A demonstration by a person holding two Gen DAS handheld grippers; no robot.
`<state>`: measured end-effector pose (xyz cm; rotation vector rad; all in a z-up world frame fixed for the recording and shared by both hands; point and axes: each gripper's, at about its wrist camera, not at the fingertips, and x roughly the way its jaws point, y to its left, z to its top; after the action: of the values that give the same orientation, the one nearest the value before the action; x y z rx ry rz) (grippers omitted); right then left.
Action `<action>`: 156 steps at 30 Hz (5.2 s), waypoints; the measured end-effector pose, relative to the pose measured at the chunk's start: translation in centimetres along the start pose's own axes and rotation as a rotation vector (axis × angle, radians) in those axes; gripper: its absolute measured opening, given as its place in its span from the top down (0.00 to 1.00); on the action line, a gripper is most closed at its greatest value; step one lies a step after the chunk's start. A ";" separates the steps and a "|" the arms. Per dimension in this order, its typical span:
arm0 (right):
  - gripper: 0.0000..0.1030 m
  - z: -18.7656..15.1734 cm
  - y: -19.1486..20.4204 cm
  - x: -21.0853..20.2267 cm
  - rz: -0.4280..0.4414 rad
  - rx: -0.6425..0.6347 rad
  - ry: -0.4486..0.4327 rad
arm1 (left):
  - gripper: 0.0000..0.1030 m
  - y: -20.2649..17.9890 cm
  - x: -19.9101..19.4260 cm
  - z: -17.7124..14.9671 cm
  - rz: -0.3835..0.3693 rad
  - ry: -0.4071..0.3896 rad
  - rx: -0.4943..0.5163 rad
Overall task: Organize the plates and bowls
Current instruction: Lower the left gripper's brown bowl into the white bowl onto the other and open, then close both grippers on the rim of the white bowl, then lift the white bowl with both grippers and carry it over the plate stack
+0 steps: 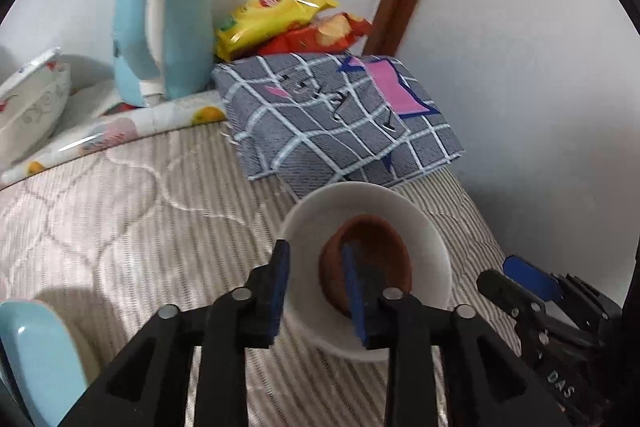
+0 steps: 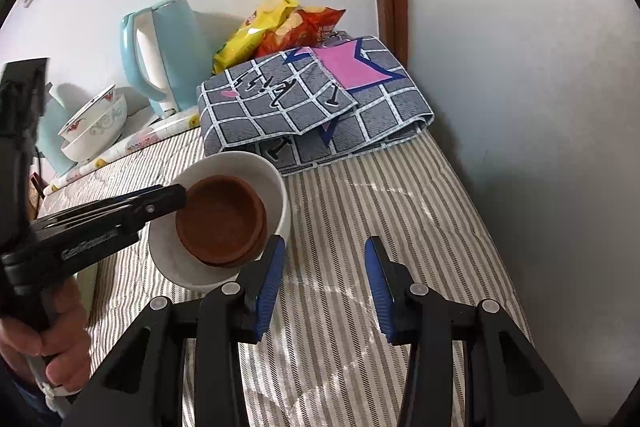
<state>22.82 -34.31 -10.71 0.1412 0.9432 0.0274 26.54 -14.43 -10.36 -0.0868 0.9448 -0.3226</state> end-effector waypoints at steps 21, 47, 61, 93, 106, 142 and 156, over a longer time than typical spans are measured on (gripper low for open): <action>0.76 1.8 1.6 3.8 0.049 -0.059 0.094 | 0.70 2.3 1.4 -1.7 0.023 0.047 -0.170; 0.69 2.6 2.6 7.3 -0.009 -0.123 0.159 | 0.70 2.2 4.4 -2.1 0.049 0.094 -0.212; 0.86 2.2 2.8 7.6 0.028 -0.097 0.118 | 0.83 1.5 4.3 -2.2 0.032 0.054 -0.185; 0.92 -1.7 3.2 2.2 0.020 -0.021 0.105 | 0.86 0.5 -0.6 -5.7 0.035 0.057 -0.142; 0.92 -2.4 6.1 0.9 0.054 -0.037 0.093 | 0.87 2.9 -3.2 -6.7 0.048 0.037 -0.178; 0.92 -2.3 16.6 -3.9 0.095 -0.133 0.038 | 0.87 10.6 -12.0 -7.6 0.085 -0.068 -0.232; 0.92 -1.9 20.3 -3.5 0.135 -0.169 0.042 | 0.87 14.1 -13.6 -7.7 0.121 -0.082 -0.265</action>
<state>19.98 -14.29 -6.27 0.0477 0.9683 0.2346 16.26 3.71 -7.25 -0.2821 0.9031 -0.0803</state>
